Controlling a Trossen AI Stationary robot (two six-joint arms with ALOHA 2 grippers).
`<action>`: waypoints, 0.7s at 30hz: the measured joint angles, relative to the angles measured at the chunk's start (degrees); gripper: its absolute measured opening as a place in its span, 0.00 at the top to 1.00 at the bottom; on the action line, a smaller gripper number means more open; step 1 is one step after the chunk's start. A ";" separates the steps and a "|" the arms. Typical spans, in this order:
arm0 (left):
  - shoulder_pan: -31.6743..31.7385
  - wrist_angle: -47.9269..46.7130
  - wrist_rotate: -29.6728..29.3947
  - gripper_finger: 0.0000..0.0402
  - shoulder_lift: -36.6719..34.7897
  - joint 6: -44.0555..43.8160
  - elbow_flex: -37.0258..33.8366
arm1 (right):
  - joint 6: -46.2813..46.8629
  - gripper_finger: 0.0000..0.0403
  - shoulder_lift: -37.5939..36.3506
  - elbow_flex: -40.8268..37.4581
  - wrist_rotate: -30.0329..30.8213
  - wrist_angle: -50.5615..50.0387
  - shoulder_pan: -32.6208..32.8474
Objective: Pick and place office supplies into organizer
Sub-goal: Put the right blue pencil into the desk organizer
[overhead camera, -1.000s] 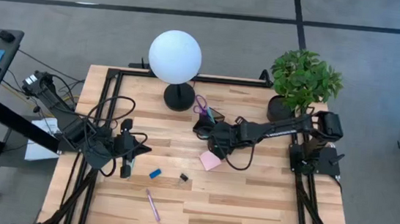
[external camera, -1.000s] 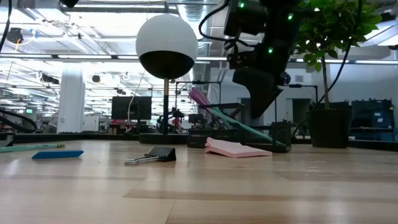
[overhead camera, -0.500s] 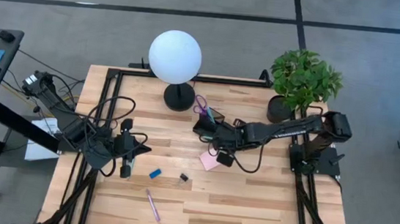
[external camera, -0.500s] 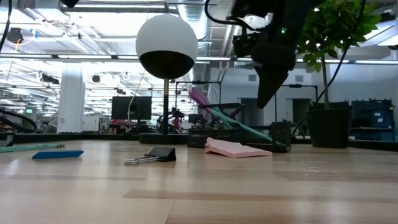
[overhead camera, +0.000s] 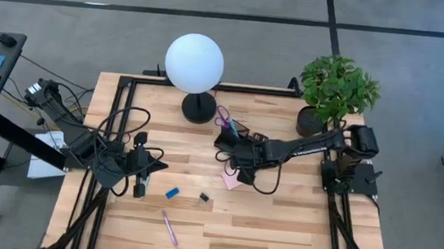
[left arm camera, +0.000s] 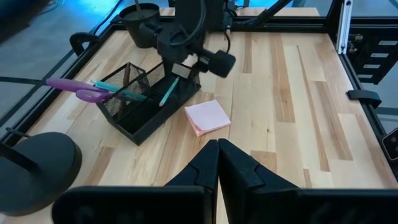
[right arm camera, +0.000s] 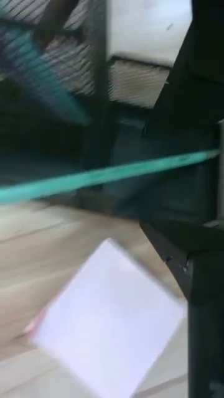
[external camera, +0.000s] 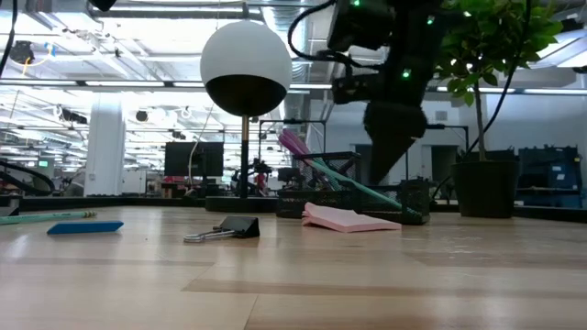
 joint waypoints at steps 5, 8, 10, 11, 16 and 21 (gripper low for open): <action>0.02 0.00 -0.03 0.99 0.00 0.00 0.00 | -0.46 0.44 1.61 0.20 -1.25 4.96 -1.38; 0.00 0.00 -0.04 0.99 0.00 -0.02 0.00 | -0.46 0.46 3.11 -0.22 -0.86 4.59 -2.57; 0.02 0.00 -0.03 0.99 0.00 -0.02 0.00 | -0.44 0.48 3.90 0.10 -1.06 6.23 -3.22; 0.00 0.00 0.00 0.99 -0.02 -0.02 0.00 | -0.45 0.50 4.02 0.04 -1.11 5.18 -3.53; 0.00 -0.59 0.22 0.99 -0.04 -0.02 0.00 | -0.68 0.56 4.95 -0.11 -1.31 3.78 -4.15; 0.02 -0.71 0.07 0.99 0.00 0.25 0.00 | -2.98 0.62 4.90 -0.02 -2.05 4.92 -4.44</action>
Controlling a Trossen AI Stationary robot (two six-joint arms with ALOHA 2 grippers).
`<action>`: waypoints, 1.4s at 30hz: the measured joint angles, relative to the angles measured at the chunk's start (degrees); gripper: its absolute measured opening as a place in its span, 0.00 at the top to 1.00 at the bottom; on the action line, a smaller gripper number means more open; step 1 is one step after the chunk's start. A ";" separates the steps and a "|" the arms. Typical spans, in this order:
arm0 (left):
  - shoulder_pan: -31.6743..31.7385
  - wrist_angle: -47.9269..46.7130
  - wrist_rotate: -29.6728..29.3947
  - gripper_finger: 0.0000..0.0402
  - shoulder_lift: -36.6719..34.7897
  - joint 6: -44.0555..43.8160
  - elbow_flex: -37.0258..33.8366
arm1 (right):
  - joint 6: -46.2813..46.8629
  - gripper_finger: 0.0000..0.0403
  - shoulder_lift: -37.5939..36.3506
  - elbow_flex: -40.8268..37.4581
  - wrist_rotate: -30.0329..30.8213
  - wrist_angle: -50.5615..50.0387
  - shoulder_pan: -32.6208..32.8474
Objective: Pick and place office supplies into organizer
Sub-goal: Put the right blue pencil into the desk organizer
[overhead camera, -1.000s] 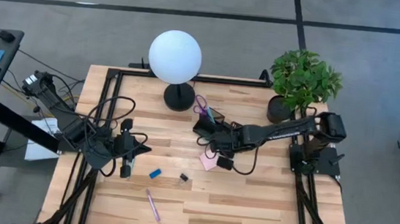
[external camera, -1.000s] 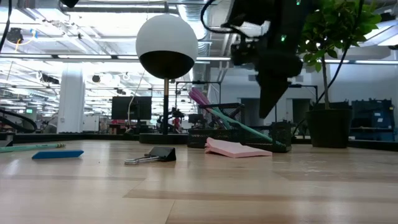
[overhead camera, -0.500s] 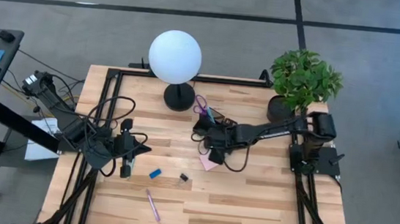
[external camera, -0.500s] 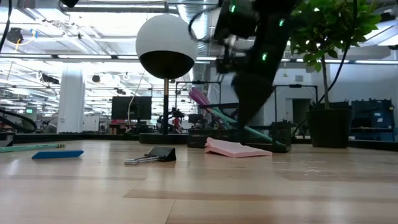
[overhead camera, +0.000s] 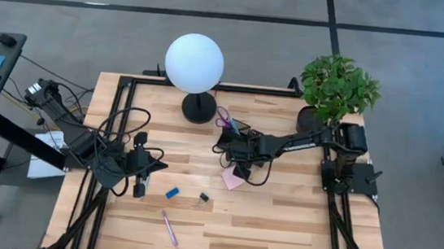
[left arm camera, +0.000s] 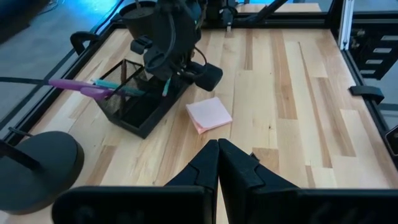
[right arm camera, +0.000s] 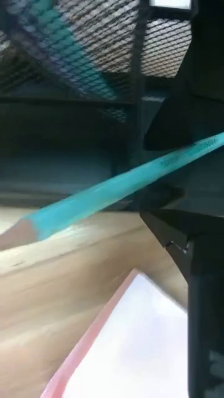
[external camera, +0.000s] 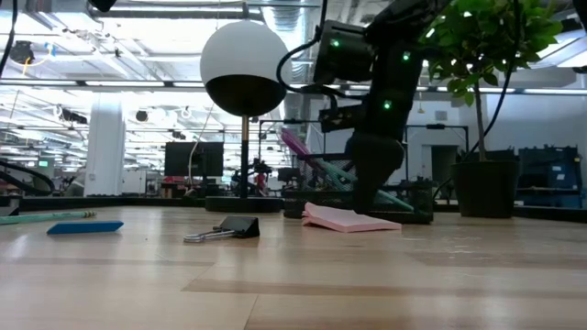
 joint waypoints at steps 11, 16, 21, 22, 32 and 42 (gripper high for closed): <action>-0.01 0.06 -0.04 0.99 0.00 0.21 0.00 | -3.28 0.86 0.00 0.00 -5.33 6.11 0.46; -0.02 0.06 -0.07 0.99 0.00 0.10 0.00 | -2.86 0.95 0.00 -0.02 -5.56 7.88 0.41; -0.02 0.06 -0.07 0.99 0.00 -0.24 0.00 | -1.43 0.94 0.00 -0.02 -5.59 8.84 0.50; -0.02 0.06 -0.07 0.99 0.00 -0.24 0.00 | -1.42 0.93 0.00 -0.02 -5.55 9.09 0.57; 0.00 0.04 -0.07 0.99 -0.01 -0.25 0.00 | -2.97 0.95 -0.80 -0.04 -5.42 9.91 0.63; 0.00 0.01 -0.07 0.99 -0.01 -0.27 0.00 | -2.99 0.87 -1.69 -0.04 -5.27 10.20 0.37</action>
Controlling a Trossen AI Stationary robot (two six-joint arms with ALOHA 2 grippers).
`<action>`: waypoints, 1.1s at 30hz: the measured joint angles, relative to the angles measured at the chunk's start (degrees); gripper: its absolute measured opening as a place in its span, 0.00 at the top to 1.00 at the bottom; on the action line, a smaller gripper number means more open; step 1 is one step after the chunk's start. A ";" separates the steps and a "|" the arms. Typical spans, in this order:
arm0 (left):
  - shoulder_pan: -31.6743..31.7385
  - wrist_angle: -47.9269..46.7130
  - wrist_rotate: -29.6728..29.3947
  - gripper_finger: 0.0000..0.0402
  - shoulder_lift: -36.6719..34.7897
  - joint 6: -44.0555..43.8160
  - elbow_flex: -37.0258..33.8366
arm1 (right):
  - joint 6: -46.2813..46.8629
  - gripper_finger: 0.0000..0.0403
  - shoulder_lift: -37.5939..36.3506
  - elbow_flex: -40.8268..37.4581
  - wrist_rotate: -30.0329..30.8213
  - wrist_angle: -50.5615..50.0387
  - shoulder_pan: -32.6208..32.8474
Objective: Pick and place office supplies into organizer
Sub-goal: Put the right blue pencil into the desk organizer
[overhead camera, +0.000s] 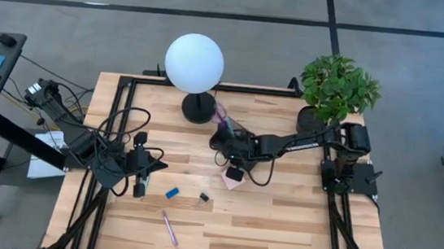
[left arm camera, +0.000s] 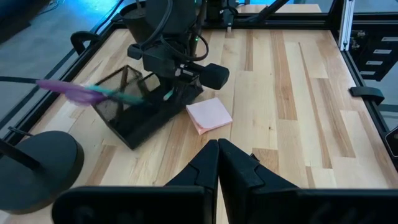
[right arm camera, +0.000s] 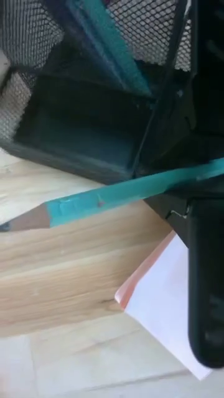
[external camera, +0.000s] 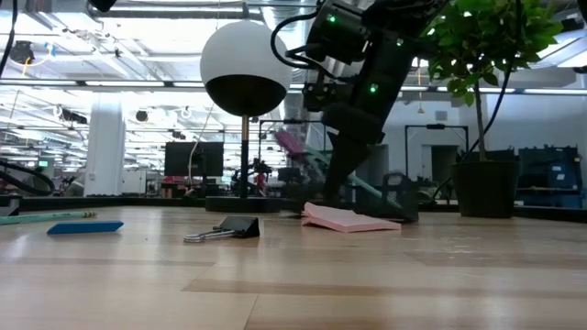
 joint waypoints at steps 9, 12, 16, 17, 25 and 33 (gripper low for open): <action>-0.02 0.02 0.00 0.99 0.00 -0.02 0.00 | -0.13 0.97 -0.08 0.04 0.20 0.15 0.00; -0.02 0.02 0.00 0.99 0.01 -0.02 0.00 | 0.79 0.98 -0.10 0.04 0.70 0.13 0.00; -0.02 0.02 0.00 0.99 0.00 -0.02 0.00 | 2.62 0.97 -0.10 0.04 2.96 0.02 0.54; 0.00 0.04 0.00 0.99 0.02 -0.02 0.00 | 2.66 0.97 -0.10 0.04 3.37 -0.10 0.75; -0.01 0.23 0.04 0.99 0.00 -0.04 0.00 | 2.86 0.96 -2.13 0.13 4.35 -0.40 1.66; -0.02 0.06 0.00 0.99 0.00 -0.79 0.00 | 4.20 0.97 -0.40 0.26 -0.65 1.30 2.75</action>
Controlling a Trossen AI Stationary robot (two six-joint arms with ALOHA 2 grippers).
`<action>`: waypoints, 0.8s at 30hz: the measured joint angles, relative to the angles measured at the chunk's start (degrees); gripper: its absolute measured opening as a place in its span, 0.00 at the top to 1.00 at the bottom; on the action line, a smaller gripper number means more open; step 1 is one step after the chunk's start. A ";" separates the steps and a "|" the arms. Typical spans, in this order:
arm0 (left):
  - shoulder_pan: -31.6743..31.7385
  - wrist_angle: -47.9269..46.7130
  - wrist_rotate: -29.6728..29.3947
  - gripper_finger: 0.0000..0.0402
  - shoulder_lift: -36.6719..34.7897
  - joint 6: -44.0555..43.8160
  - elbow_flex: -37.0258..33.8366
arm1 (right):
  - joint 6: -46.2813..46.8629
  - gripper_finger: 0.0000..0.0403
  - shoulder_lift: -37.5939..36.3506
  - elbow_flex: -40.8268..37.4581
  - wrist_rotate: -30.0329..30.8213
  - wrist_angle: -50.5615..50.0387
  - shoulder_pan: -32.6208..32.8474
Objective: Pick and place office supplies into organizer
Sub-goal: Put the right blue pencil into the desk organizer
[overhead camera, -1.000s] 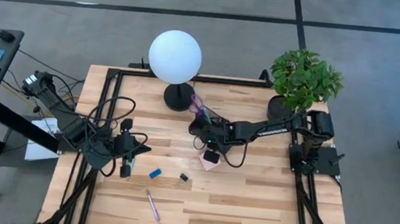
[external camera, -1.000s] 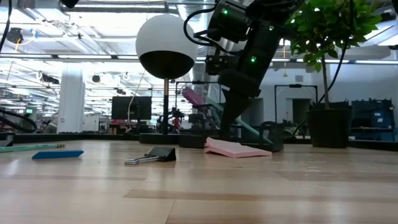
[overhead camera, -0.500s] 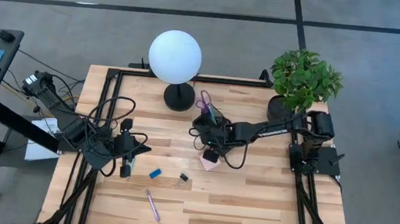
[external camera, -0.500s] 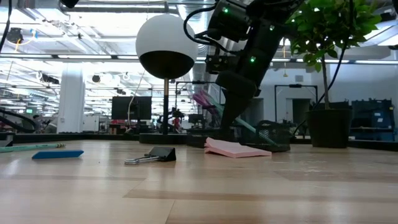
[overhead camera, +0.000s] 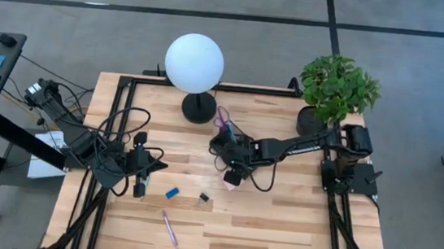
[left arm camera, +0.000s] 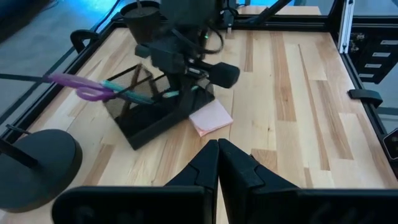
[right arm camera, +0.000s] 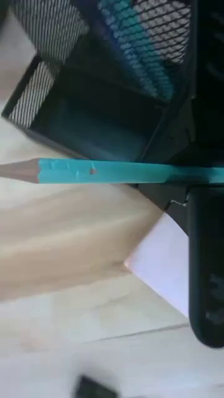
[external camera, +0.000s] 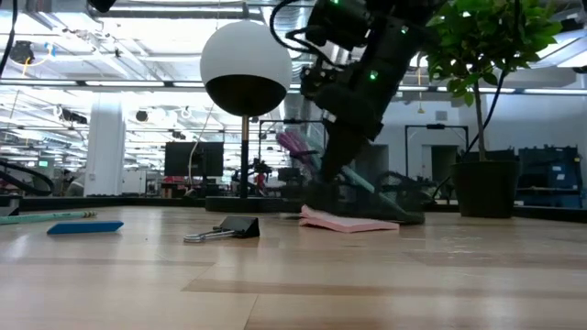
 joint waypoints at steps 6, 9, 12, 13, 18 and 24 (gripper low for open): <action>0.01 0.03 0.28 0.99 0.00 0.00 0.00 | 0.52 0.93 -0.18 -0.11 0.64 -0.86 0.02; 0.01 0.00 0.52 0.99 0.02 0.00 0.00 | -0.19 0.91 -0.20 -0.17 -0.88 1.64 -0.04; 0.01 -0.02 0.50 0.99 0.02 0.00 0.00 | -1.35 0.92 -0.24 -0.15 -0.97 1.61 0.00; 0.00 0.00 0.50 0.99 0.00 0.00 0.00 | -1.30 0.92 -0.24 -0.15 -0.99 1.68 -0.05; 0.00 -0.02 0.53 0.99 0.01 0.00 0.00 | -0.26 0.96 -0.24 -0.15 -0.79 1.87 -0.13; 0.01 -0.02 0.54 0.99 0.01 0.01 0.00 | 0.39 0.91 -0.24 -0.15 0.43 1.21 -0.11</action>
